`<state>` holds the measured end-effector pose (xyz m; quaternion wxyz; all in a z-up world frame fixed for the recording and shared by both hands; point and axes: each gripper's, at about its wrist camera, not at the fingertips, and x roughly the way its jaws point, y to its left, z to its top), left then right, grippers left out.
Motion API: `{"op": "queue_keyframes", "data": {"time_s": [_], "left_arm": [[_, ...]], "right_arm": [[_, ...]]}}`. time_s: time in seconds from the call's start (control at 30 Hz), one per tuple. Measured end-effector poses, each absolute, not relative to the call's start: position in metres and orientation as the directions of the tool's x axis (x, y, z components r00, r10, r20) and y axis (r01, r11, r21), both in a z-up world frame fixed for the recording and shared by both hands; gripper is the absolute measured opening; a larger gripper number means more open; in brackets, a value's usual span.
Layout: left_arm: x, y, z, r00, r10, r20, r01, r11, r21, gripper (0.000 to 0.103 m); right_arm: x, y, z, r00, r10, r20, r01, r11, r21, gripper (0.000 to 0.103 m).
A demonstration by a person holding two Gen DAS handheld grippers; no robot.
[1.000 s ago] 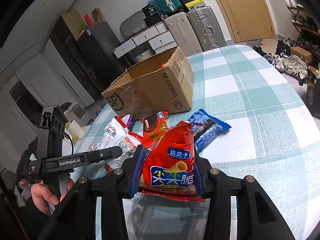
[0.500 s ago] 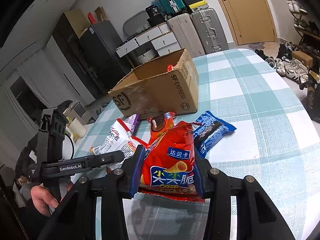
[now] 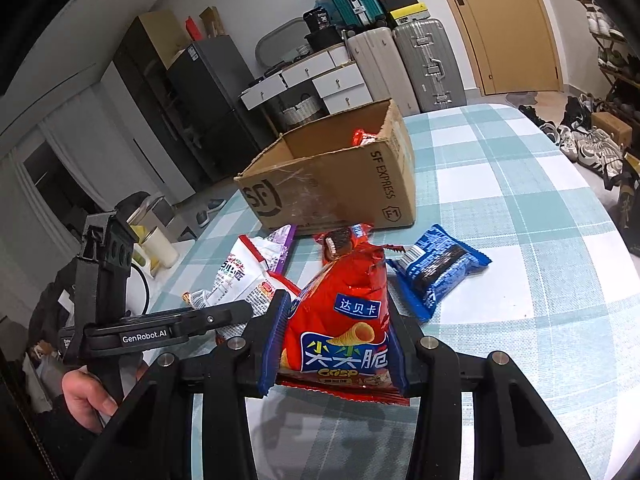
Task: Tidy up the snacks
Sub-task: 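Carry both bags over the box and open both tools to drop them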
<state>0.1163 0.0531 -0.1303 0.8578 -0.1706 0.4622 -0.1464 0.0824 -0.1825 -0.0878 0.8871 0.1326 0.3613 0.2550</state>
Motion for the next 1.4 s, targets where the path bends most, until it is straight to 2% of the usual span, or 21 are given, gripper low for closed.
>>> {"op": "queue_keyframes", "data": {"time_s": [0.37,0.97,1.4], "left_arm": [[0.112,0.068,-0.106,0.56,-0.403,-0.724,0.107,0.901,-0.42,0.035],[0.139,0.072,-0.038,0.628,-0.398,-0.669,0.17,0.909,-0.381,0.035],[0.187,0.072,0.017,0.648,-0.386,-0.657,0.19,0.917,-0.352,0.035]], "right_arm": [[0.087,-0.167,-0.07,0.611,0.563,-0.557,-0.399,0.826,0.397,0.043],[0.11,-0.146,-0.019,0.635,0.576,-0.515,-0.457,0.817,0.35,0.044],[0.171,-0.126,0.03,0.639,0.582,-0.503,-0.502,0.811,0.301,0.043]]}}
